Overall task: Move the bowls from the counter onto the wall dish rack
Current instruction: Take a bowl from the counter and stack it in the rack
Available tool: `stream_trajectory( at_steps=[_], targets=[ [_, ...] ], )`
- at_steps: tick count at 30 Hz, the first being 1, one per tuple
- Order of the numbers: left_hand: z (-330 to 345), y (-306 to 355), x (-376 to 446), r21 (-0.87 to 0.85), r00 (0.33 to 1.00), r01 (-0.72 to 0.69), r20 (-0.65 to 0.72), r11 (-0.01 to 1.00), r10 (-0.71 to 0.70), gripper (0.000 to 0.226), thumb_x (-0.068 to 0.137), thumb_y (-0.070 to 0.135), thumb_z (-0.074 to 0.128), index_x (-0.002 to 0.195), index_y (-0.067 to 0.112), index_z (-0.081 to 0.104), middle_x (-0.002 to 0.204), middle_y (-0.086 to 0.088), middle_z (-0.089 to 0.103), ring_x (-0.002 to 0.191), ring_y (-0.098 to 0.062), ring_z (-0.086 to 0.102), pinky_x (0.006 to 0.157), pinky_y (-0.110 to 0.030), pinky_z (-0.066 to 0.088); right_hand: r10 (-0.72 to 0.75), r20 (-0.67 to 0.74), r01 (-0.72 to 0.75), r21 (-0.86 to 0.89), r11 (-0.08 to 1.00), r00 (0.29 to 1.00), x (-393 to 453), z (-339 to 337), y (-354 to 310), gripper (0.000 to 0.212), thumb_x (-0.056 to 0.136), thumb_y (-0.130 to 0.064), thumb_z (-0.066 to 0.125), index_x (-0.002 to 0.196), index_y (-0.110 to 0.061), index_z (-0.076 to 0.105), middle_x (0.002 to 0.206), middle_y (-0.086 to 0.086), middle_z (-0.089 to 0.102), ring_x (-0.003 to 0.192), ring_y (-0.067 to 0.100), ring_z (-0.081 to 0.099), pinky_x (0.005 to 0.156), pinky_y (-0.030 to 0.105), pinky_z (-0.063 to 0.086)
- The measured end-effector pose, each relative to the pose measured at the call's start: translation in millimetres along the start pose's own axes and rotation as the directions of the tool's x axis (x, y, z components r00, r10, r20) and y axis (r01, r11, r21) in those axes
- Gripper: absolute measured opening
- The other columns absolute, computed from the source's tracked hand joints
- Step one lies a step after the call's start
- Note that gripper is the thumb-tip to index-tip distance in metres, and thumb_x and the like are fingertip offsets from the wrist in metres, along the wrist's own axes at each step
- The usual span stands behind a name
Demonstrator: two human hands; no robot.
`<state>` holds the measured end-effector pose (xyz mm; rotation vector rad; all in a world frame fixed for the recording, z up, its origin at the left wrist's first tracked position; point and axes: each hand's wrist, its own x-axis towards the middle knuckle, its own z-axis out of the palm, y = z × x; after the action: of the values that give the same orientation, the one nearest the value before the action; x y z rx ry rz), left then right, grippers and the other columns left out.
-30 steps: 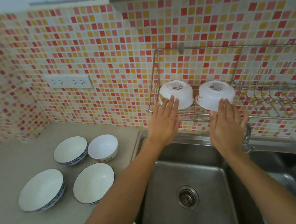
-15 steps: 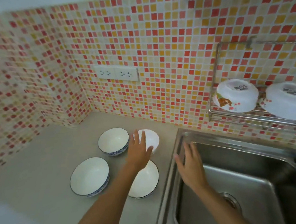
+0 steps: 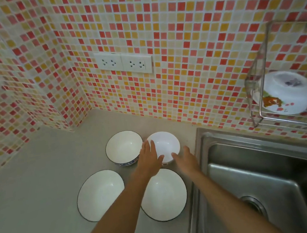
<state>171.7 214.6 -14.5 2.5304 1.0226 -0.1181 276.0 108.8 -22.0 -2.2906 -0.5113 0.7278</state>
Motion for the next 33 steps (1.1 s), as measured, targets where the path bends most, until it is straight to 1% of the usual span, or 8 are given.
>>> stream_trajectory(
  at_steps=[5,9,11,14,18,25,29,33],
  targets=[
    [11,-8,6,-0.068,0.999,0.006,-0.034,0.998,-0.008,0.076,0.099,0.049,0.032,0.15,0.01,-0.009,0.16,-0.009,-0.01,0.148,-0.028,-0.006,0.118,-0.037,0.002,0.076,-0.008,-0.074,0.111,0.991,0.997,6,11,-14,0.051,0.096,-0.024,0.05,0.144,-0.015,0.035,0.14,0.012,0.051,0.12,0.034,0.053,0.098,0.04,0.051],
    [5,-5,9,-0.379,0.995,0.036,-0.074,0.925,-0.069,0.077,0.097,0.048,0.038,0.151,0.015,-0.006,0.161,-0.004,0.001,0.148,-0.027,0.006,0.118,-0.039,0.015,0.072,-0.014,-0.067,0.233,0.97,0.997,6,1,-20,0.047,0.094,-0.016,0.049,0.14,-0.015,0.042,0.133,0.012,0.055,0.104,0.03,0.06,0.06,0.026,0.057],
    [-7,4,7,-0.518,0.984,0.047,-0.122,0.854,-0.128,0.074,0.097,0.046,0.039,0.151,0.016,-0.002,0.16,-0.004,0.008,0.146,-0.029,0.016,0.116,-0.041,0.022,0.063,-0.024,-0.052,0.318,0.947,0.998,1,-7,-22,0.045,0.091,-0.013,0.05,0.136,-0.015,0.046,0.127,0.011,0.057,0.094,0.027,0.063,0.059,0.03,0.059],
    [-31,19,3,-0.753,0.956,0.103,-0.105,0.65,-0.273,0.061,0.1,0.047,0.031,0.151,0.018,0.014,0.157,-0.009,0.023,0.14,-0.033,0.03,0.113,-0.045,0.029,0.035,-0.028,-0.019,0.448,0.894,0.999,-12,-24,-25,0.044,0.091,-0.009,0.048,0.135,-0.014,0.047,0.125,0.008,0.055,0.1,0.029,0.062,0.055,0.026,0.056],
    [-60,36,-11,-0.973,0.968,0.165,0.128,0.162,-0.217,0.048,0.094,0.058,0.037,0.127,0.027,0.052,0.131,-0.01,0.056,0.115,-0.034,0.055,0.092,-0.057,0.051,-0.017,-0.044,0.038,0.523,0.851,0.999,-38,-50,-31,0.046,0.09,-0.011,0.048,0.136,-0.016,0.046,0.12,0.007,0.056,0.1,0.028,0.064,0.063,0.03,0.059],
    [-89,92,-51,-0.992,0.983,0.13,0.129,-0.001,-0.132,0.046,0.094,0.059,0.036,0.123,0.027,0.052,0.125,-0.009,0.056,0.105,-0.029,0.057,0.082,-0.044,0.054,-0.161,-0.118,0.199,0.503,0.841,0.98,-102,-128,-33,0.044,0.096,-0.03,0.055,0.139,-0.022,0.046,0.106,-0.008,0.063,0.089,0.021,0.07,0.081,0.039,0.06],
    [-101,127,-70,-0.987,0.997,0.078,0.078,-0.142,0.005,0.036,0.096,0.051,0.039,0.12,0.029,0.053,0.112,-0.002,0.059,0.099,-0.024,0.058,0.08,-0.044,0.053,-0.313,-0.455,0.452,0.237,0.86,0.834,-138,-202,-23,0.04,0.097,-0.033,0.054,0.136,-0.023,0.052,0.105,-0.023,0.06,0.101,0.01,0.064,0.092,0.037,0.054],
    [-104,167,-83,-0.976,0.996,0.027,0.008,-0.217,0.09,0.034,0.095,0.054,0.036,0.109,0.036,0.061,0.119,-0.003,0.062,0.106,-0.03,0.059,0.081,-0.048,0.053,-0.329,-0.721,0.479,0.005,0.878,0.61,-150,-279,6,0.034,0.097,-0.027,0.054,0.129,-0.016,0.059,0.122,-0.003,0.064,0.104,0.011,0.06,0.091,0.031,0.05]
  ],
)
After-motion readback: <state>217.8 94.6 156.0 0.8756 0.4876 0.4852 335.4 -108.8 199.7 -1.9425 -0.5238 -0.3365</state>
